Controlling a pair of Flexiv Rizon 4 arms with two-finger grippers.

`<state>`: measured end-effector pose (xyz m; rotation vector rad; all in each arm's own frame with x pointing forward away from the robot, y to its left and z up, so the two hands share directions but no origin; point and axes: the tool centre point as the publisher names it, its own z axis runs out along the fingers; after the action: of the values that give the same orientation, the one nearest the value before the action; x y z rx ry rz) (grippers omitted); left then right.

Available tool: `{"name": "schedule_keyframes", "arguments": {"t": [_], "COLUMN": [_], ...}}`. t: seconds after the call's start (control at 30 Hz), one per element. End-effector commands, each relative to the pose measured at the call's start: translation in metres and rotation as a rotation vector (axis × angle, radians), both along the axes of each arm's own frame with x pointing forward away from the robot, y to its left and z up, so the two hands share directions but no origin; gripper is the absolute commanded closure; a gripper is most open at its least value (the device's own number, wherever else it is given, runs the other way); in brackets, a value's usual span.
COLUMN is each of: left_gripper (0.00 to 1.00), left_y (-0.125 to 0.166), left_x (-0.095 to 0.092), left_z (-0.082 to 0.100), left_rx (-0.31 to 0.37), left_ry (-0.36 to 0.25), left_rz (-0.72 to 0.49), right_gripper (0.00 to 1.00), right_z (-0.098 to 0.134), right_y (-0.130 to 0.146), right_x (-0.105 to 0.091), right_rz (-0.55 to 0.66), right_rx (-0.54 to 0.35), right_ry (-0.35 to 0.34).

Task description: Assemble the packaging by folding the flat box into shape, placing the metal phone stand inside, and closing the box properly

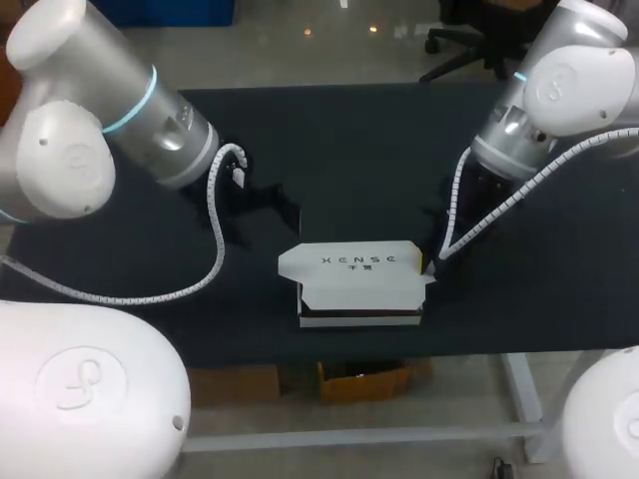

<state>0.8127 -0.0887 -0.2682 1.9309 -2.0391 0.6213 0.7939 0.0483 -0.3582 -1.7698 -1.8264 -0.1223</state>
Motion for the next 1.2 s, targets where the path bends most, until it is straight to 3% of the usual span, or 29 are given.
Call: {"name": "schedule_keyframes", "arguments": {"t": [0.03, 0.1, 0.2, 0.27, 0.3, 0.43, 0.73, 1.2], "left_gripper": [0.0, 0.0, 0.24, 0.27, 0.37, 0.56, 0.58, 0.56], "left_y": [-0.008, -0.013, -0.02, -0.024, -0.027, -0.034, -0.038, -0.036], "left_x": [0.012, 0.014, 0.016, 0.016, 0.015, 0.01, -0.008, -0.016], "left_z": [0.003, 0.0, -0.006, -0.009, -0.011, -0.02, -0.035, -0.058], "left_rx": [0.037, 0.056, 0.066, 0.076, 0.08, 0.088, 0.109, 0.103], "left_ry": [0.119, 0.158, 0.205, 0.229, 0.244, 0.276, 0.329, 0.295], "left_rz": [-0.055, -0.062, -0.077, -0.083, -0.082, -0.069, -0.008, 0.02], "right_gripper": [0.71, 0.71, 0.71, 0.72, 0.72, 0.72, 0.72, 0.72], "right_z": [-0.002, -0.003, -0.004, -0.004, -0.004, -0.005, -0.005, -0.006], "right_y": [-0.001, -0.001, -0.002, -0.002, -0.001, -0.001, 0.002, 0.003], "right_x": [0.0, 0.0, -0.001, -0.001, -0.001, -0.002, -0.002, -0.004], "right_rz": [0.0, -0.001, -0.002, -0.002, -0.001, -0.002, -0.004, -0.02], "right_rx": [0.004, 0.004, 0.003, 0.003, 0.003, 0.002, 0.001, 0.012], "right_ry": [0.004, 0.005, 0.006, 0.006, 0.006, 0.006, 0.003, -0.013]}}
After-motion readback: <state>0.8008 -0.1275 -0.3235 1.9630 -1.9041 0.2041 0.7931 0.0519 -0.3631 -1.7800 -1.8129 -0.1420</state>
